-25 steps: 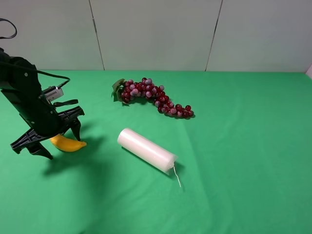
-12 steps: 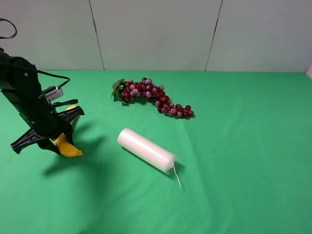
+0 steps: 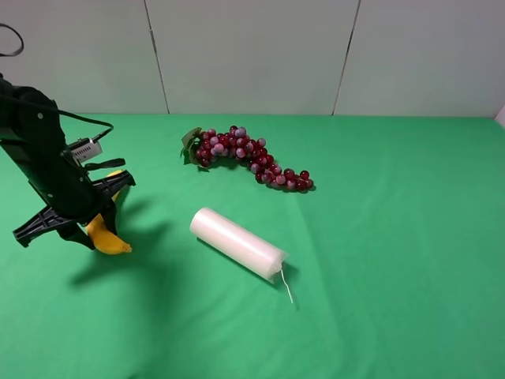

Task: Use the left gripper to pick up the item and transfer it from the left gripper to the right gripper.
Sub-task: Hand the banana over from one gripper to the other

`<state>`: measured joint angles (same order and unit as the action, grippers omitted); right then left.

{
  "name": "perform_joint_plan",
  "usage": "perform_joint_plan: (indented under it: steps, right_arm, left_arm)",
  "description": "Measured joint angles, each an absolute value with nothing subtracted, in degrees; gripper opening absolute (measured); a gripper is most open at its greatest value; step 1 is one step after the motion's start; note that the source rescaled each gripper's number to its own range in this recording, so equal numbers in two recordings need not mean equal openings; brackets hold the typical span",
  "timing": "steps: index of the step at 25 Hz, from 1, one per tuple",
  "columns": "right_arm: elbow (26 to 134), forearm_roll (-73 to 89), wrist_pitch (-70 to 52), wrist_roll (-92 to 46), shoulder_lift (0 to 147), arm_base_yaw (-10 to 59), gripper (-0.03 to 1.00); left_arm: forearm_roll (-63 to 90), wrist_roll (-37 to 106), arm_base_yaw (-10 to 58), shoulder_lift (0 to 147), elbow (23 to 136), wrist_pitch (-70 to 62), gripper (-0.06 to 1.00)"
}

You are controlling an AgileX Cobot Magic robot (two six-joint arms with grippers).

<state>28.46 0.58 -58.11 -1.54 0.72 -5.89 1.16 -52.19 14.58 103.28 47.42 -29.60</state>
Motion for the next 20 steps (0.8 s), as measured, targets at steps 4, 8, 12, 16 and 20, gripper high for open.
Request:
perform_joint_plan:
  steps: [4,8,12,16,20]
  right_arm:
    - [28.5,0.6,-58.1,-1.5,0.7,-5.9,1.0]
    - [28.5,0.6,-58.1,-1.5,0.7,-5.9,1.0]
    - [28.5,0.6,-58.1,-1.5,0.7,-5.9,1.0]
    - [28.5,0.6,-58.1,-1.5,0.7,-5.9,1.0]
    - [28.5,0.6,-58.1,-1.5,0.7,-5.9,1.0]
  left_arm:
    - [0.5,-51.1,14.6,101.3,48.4,-32.0,0.0]
    - [0.5,-46.7,14.6,98.6,49.5,-34.3,0.0]
    - [0.4,-39.8,14.6,97.2,53.0,-40.0,0.0]
    - [0.4,-30.8,14.6,97.1,59.0,-46.8,0.0]
    - [0.3,-23.1,14.6,97.1,65.0,-52.8,0.0]
